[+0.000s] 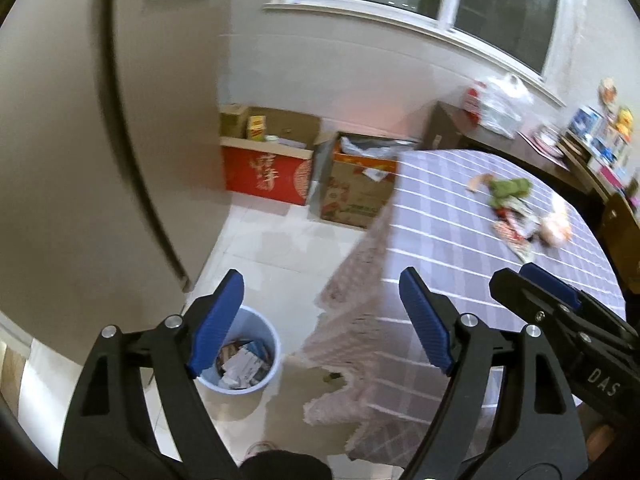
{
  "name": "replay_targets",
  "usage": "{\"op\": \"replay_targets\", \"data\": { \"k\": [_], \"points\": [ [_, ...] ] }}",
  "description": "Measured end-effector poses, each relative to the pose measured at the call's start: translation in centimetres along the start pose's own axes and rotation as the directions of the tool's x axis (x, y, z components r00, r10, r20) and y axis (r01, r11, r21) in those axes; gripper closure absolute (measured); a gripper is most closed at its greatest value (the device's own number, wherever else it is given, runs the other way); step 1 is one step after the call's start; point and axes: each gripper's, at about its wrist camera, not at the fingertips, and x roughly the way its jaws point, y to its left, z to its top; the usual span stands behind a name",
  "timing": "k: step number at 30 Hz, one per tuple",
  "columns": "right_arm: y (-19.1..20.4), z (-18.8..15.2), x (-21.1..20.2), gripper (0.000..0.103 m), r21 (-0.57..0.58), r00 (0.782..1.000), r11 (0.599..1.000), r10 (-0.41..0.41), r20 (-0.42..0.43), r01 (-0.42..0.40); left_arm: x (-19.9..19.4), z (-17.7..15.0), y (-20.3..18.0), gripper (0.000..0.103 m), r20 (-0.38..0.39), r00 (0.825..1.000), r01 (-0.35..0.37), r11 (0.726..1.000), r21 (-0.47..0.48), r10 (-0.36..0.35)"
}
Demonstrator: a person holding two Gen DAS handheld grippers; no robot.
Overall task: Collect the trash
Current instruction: 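Move both tools back over the table of trash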
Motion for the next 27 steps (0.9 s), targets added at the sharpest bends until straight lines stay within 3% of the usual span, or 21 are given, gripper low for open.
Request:
{"op": "replay_targets", "data": {
  "k": [6, 14, 23, 27],
  "points": [
    [-7.4, 0.3, -4.1, 0.042, 0.093, 0.995, 0.992, -0.090, 0.048, 0.086, 1.0, 0.2, -7.4, 0.022, -0.033, 0.998, 0.061, 0.995, 0.080, -0.059],
    [-16.1, 0.1, -6.3, 0.041, 0.208, 0.978, 0.960, -0.202, 0.043, 0.189, 4.8, 0.2, -17.2, 0.022, -0.123, 0.984, 0.145, 0.978, 0.150, -0.127],
    [-22.4, 1.3, -6.2, 0.034, 0.262, 0.968, 0.934, -0.253, 0.003, 0.243, 9.9, 1.1, -21.5, 0.022, -0.177, 0.980, 0.110, 0.988, 0.110, -0.089],
    [-23.6, 2.2, -5.3, 0.034, 0.298, 0.972, 0.928, -0.233, -0.001, 0.223, 12.2, 1.6, -22.2, 0.022, -0.203, 0.976, 0.098, 0.991, 0.094, -0.077]
  ]
}}
